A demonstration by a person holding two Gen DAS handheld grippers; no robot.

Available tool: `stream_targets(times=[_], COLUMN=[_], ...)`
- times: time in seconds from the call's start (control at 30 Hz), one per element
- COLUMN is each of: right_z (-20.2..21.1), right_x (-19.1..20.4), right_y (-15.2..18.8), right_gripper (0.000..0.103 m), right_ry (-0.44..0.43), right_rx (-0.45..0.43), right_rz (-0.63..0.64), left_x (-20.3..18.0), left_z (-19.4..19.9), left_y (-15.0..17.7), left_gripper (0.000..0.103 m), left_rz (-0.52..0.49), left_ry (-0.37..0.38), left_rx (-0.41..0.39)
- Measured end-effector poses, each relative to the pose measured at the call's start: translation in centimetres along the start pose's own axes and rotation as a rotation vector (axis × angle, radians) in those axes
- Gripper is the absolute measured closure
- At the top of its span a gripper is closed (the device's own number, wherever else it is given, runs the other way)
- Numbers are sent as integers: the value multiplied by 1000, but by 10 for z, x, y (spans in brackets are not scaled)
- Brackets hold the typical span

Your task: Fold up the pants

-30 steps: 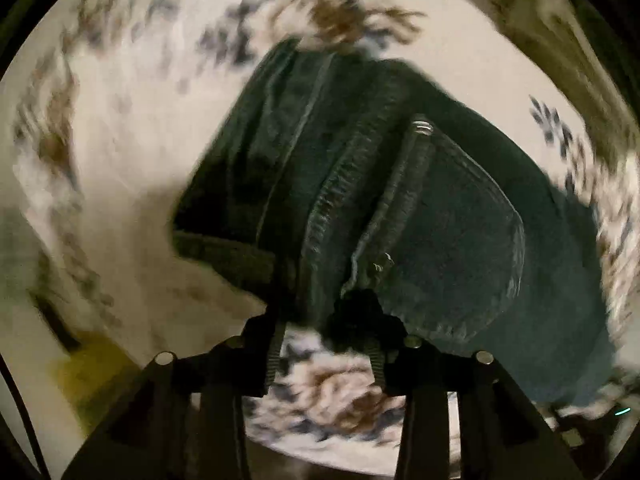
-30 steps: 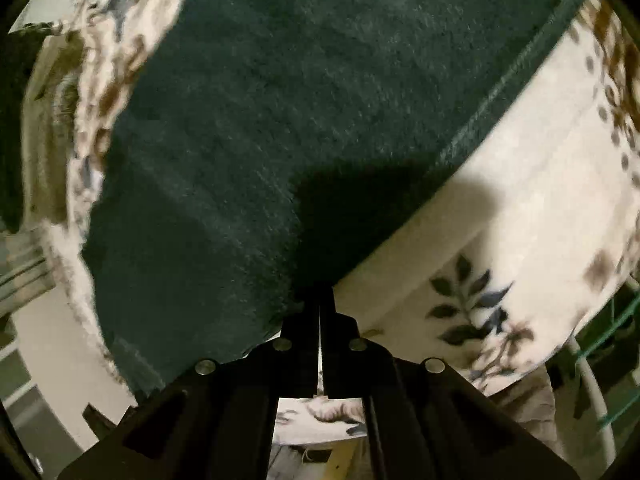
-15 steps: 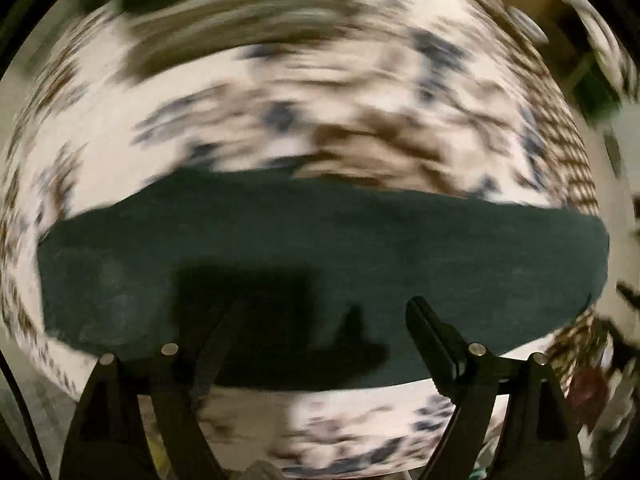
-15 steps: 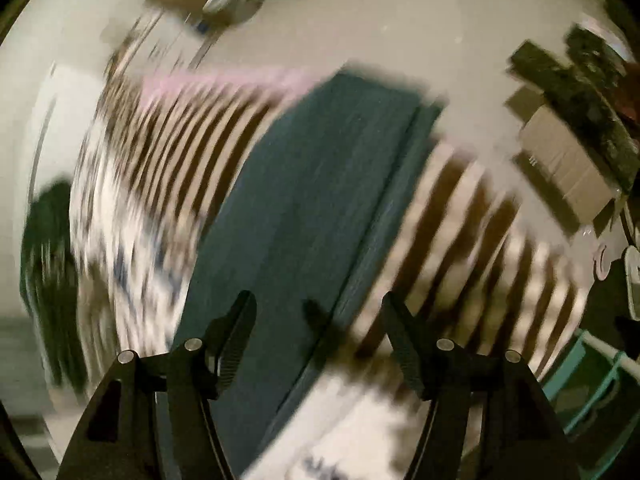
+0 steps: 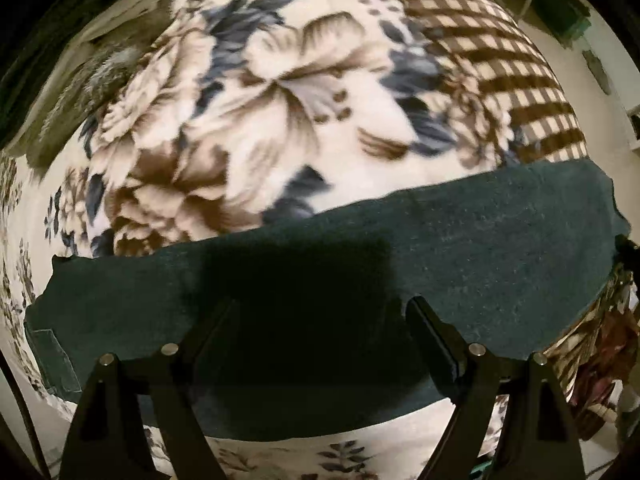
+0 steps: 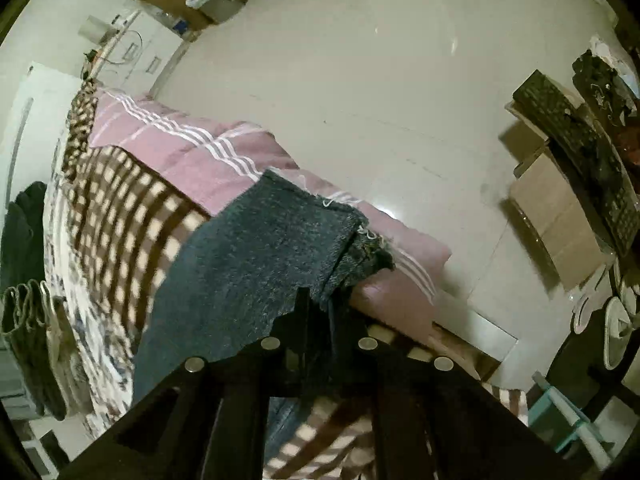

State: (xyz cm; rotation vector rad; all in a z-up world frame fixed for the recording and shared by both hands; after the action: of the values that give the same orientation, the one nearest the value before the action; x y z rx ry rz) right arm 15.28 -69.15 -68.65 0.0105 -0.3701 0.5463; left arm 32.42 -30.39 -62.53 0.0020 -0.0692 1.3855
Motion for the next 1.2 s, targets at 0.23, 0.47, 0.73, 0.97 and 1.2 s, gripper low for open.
stream_targets(times=[0.23,0.47,0.73,0.97,1.2], right_z=[-15,-37,-48,-32,45], right_x=[-25,-59,-4,32,84], right_y=[12,16,-2,-8,17], right_gripper=[86,28,31,91,92], right_ry=[-71,-365,-581,-393,-347], right_rx=[114,130,-7,-67,-167], right_rz=[-118,-327,-159,-27,121], left_x=[-11,-12,-19,-34,-14], left_z=[-3,-38,-54,-48,-11], left_y=[17,16,17,16,22], left_gripper=[19,3,0,0,0], left_rz=[-3,69,97,71,85], left_ry=[10,77,70,42,35], left_rx=[27,70,55,43,-33])
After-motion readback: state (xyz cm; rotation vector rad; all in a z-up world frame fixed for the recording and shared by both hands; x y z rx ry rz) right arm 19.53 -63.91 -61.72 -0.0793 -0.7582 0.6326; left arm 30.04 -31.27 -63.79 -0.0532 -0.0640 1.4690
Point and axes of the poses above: each gripper's, at about its wrist camera, not at the fingertips, and z roughly against the way its jaws point, x to its left, y to its underside, the point moved 6 cm from there along -z, roughly the way its jaws point, and after that the axes turned 8 degrees about z, right-handed, at the moved point
